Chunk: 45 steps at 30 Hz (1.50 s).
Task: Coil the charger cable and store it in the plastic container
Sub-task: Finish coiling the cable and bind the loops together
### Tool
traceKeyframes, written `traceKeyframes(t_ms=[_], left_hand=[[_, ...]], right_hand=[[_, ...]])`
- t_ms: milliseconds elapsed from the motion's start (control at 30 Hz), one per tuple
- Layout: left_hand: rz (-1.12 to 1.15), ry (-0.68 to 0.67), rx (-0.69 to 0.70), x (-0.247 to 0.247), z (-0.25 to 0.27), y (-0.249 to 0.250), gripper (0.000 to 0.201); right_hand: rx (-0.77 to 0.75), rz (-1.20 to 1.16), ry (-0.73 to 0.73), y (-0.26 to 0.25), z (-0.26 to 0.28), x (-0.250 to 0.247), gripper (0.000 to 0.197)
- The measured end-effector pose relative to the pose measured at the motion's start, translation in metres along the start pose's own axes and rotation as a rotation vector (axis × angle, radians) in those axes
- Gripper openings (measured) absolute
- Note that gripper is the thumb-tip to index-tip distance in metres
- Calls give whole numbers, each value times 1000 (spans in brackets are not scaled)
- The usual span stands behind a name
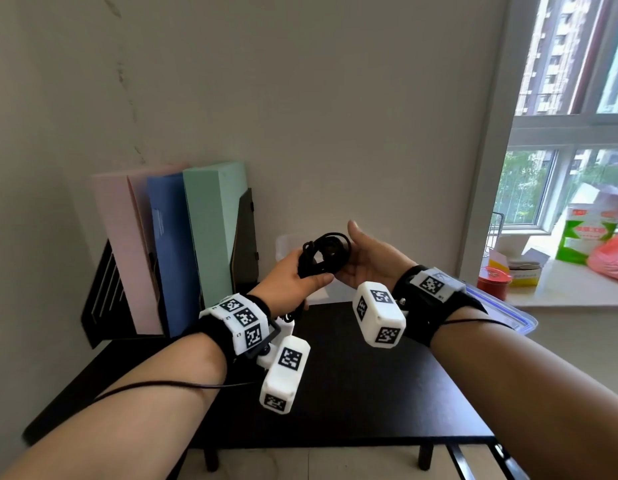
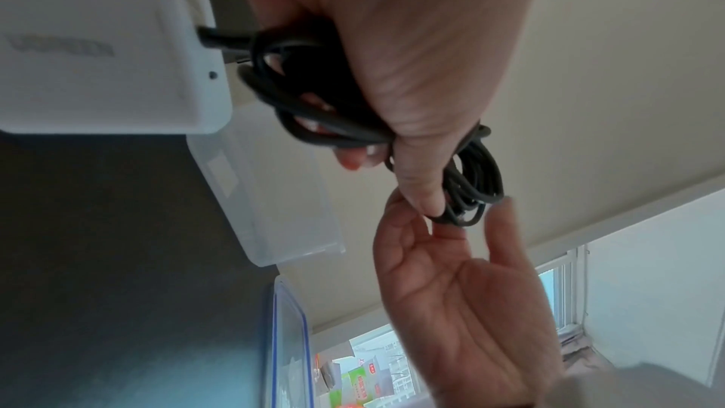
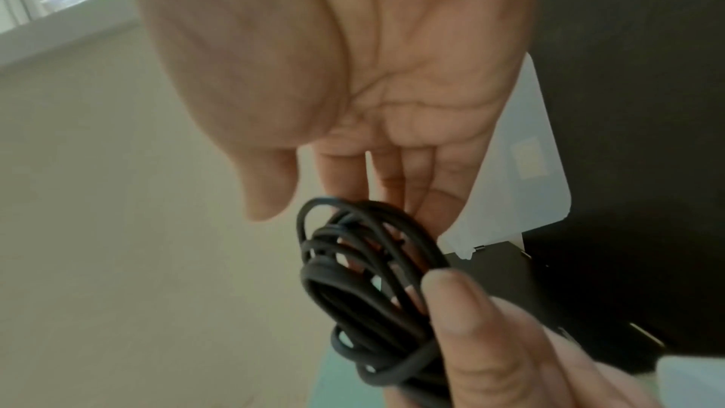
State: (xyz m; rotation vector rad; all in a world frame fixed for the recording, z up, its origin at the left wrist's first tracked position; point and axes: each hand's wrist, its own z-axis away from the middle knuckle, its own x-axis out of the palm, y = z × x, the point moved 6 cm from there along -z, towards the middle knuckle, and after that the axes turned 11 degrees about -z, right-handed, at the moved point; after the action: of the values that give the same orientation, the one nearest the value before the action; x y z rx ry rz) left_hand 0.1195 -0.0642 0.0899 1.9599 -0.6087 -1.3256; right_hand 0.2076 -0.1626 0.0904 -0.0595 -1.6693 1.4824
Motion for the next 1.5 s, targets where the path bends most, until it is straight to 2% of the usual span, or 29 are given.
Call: traceKeyframes(t_ms=[67,133,233,300,367,467,667,733,800,967,1100,1167,1233,1333,1500], left_hand=[[-6,6,13,0,1,1,38],[3,-1,47,1,3,5,22],[15,6,20,0,3,3,21],[5,9,-30,1,1,-3,32],[-19,-2,-28,3,0,-5,25],[-68,-38,1,6,-1,-2,17],[-157,-58,-1,8,-3,2,18],[-173,-46,-30,7,-3,0,24],[-173,-32,-53,6,-3,-2,29],[-128,-9,-81,7,-2,-6,28],[-189,3,-113,8,-2,-11,37],[-185,2,-117,9,-1,-12,36],[-170,6,-117,10,-1,-12,36],[-144,9,-96,13,-1,-9,37],[-93,-34,-31,12,-1,0,23]], right_hand=[[1,42,-43,0,5,4,37],[-23,158,-56,0,6,6,21],[-72,252,-57,1,3,7,18],[-104,294,-26,2,0,5,20],[-133,344,22,3,-1,5,14],[-169,383,104,4,-4,4,17],[-168,255,208,10,-9,0,26],[-166,223,221,12,-10,0,28],[-157,261,217,12,-11,1,26],[-116,379,221,9,-7,4,11],[-152,521,226,8,-5,1,25],[-153,562,220,7,-4,1,24],[-152,541,226,6,-3,1,20],[-152,385,242,7,-6,1,20],[-117,274,206,12,-7,-1,19]])
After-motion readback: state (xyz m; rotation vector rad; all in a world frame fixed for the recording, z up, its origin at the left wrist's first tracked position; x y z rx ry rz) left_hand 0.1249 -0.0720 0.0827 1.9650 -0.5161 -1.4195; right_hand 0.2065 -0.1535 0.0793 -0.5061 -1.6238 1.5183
